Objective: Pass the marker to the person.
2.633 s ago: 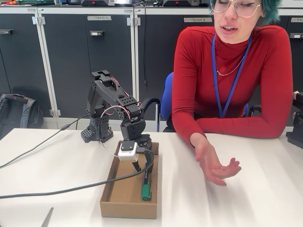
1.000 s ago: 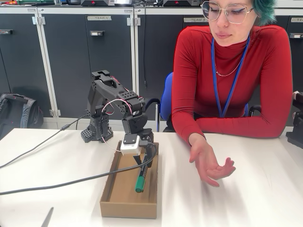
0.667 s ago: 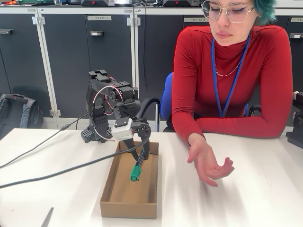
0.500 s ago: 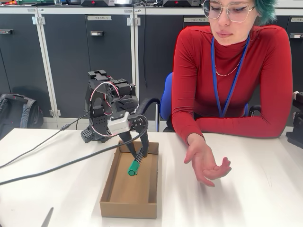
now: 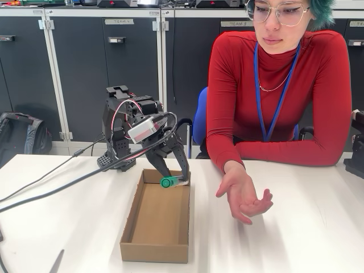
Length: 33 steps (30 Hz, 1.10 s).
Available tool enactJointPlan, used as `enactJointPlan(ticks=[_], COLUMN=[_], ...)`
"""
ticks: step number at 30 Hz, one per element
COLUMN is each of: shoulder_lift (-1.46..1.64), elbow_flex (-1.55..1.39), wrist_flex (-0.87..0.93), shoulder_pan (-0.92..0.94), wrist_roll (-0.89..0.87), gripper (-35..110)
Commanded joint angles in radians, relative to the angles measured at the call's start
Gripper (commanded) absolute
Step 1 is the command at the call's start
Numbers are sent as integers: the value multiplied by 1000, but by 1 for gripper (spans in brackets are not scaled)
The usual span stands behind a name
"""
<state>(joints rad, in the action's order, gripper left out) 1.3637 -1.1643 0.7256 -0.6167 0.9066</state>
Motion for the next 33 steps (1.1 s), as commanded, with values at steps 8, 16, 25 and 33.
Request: enactJointPlan(ticks=[8, 16, 25, 33], shoulder_lift=[-64, -110, -123, -121], elbow_flex=[92, 141, 129, 117], wrist_flex=[-146, -209, -204, -209], shoulder_pan=[-213, -403, -482, -459], wrist_roll=[-69, -80, -104, -91], gripper=[-5, -5, -5, -5])
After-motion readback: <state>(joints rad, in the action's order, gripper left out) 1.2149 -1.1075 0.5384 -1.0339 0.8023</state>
